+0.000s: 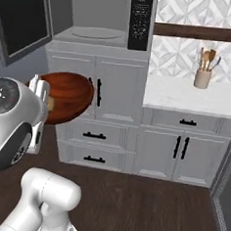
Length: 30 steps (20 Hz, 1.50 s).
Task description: Pick the mushroom from the sink and place it in the bowl. Then pick the bowl and place it in the microwave. Then close the microwave door and press the start button.
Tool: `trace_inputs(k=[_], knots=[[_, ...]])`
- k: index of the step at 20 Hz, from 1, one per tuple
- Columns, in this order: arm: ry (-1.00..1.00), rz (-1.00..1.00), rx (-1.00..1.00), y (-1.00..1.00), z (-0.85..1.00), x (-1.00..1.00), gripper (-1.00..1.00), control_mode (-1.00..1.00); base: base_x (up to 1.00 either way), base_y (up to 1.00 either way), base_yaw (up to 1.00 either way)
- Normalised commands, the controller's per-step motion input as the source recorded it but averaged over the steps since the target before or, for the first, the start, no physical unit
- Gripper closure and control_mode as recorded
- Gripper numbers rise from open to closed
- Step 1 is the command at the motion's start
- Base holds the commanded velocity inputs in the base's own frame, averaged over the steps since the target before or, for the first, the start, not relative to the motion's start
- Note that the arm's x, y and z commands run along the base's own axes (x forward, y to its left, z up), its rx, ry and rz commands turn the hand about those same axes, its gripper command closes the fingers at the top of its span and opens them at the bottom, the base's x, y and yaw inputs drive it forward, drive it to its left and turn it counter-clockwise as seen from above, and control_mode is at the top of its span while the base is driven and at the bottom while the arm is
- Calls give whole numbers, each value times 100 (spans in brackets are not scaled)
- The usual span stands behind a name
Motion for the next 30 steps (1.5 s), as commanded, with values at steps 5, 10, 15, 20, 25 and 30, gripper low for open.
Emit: trace_inputs(k=[5,10,15,20,25,30], knots=[[0,0,0,0,0,0,100,100,73,-39,64],[0,0,0,0,0,0,100,100,76,-41,46],[0,0,0,0,0,0,100,100,51,-52,29],[0,0,0,0,0,0,100,100,70,-22,18],[0,0,0,0,0,0,100,100,68,-46,26],[0,0,0,0,0,0,100,100,41,-26,36]])
